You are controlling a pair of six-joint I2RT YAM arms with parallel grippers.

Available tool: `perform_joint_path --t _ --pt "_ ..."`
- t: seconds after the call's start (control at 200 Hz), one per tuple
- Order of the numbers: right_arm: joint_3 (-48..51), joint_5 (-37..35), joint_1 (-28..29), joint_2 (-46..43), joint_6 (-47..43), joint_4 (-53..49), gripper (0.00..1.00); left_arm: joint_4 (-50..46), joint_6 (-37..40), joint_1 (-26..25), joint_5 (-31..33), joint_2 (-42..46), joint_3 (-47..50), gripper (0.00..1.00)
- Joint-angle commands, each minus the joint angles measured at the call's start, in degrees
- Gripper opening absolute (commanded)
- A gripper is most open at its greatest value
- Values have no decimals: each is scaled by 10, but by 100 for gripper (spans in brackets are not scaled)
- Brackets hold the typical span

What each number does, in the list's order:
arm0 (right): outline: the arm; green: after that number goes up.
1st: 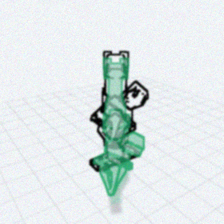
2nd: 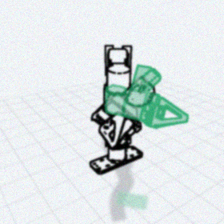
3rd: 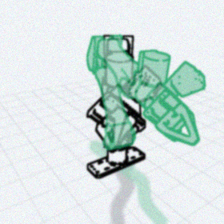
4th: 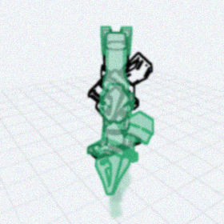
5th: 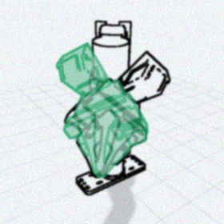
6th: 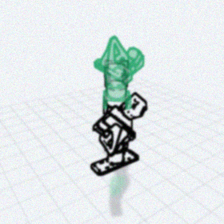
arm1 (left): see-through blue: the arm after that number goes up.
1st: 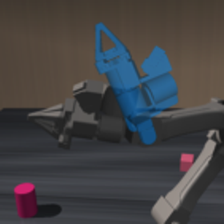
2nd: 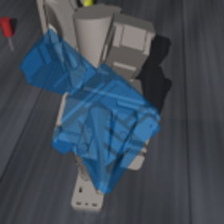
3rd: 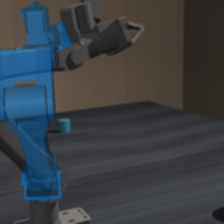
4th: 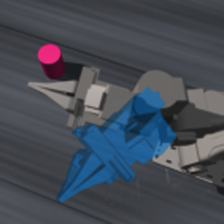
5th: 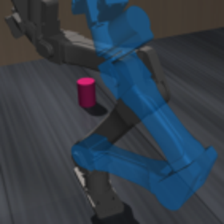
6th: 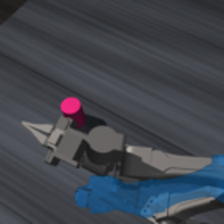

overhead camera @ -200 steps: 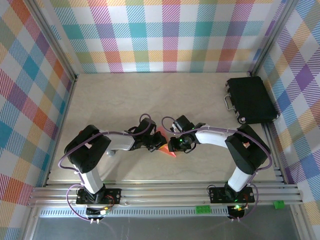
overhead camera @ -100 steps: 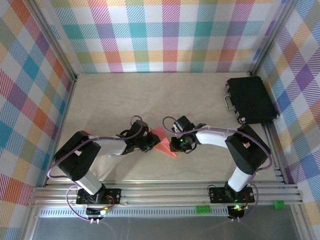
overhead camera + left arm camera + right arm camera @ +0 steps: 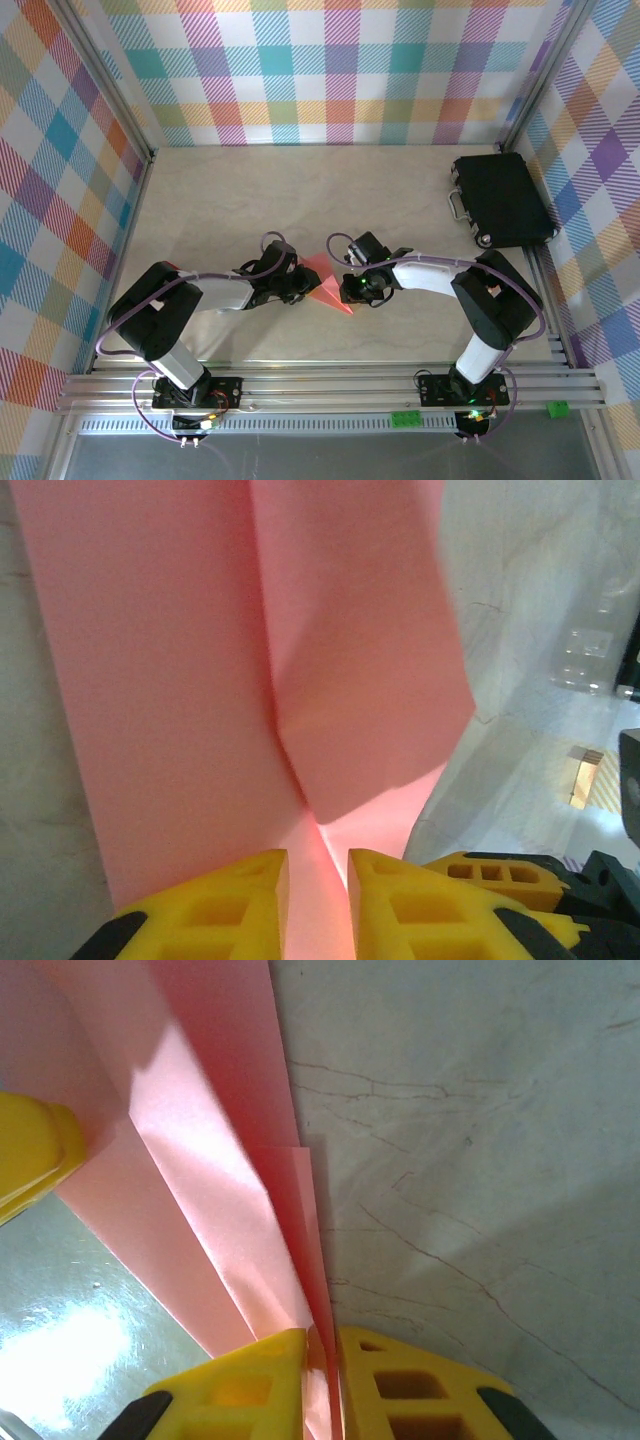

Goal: Fold a paper plane with a square sheet of paper (pick it up from the middle)

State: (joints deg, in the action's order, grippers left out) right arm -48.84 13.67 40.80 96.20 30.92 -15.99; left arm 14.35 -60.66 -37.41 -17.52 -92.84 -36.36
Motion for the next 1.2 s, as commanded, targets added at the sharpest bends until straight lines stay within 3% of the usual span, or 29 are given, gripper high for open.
perform_joint_path --t 0.0,0.28,0.465,0.64,0.935,1.195 --pt "12 13 6 4 7 -7 17 -23 5 1 -10 -9 -13 23" --pt "11 11 7 23 1 -13 16 -1 34 1 -22 12 -35 18" --pt "5 10 7 40 -4 -18 16 73 11 -2 -66 -36 -45 9" --pt "4 7 7 47 -4 -19 16 79 6 -9 -77 -81 -66 3" --pt "3 4 7 44 -2 -23 16 -18 19 -12 -49 -114 -92 0" --pt "-7 3 3 -13 2 -30 19 -110 37 -14 -26 -134 -92 0"
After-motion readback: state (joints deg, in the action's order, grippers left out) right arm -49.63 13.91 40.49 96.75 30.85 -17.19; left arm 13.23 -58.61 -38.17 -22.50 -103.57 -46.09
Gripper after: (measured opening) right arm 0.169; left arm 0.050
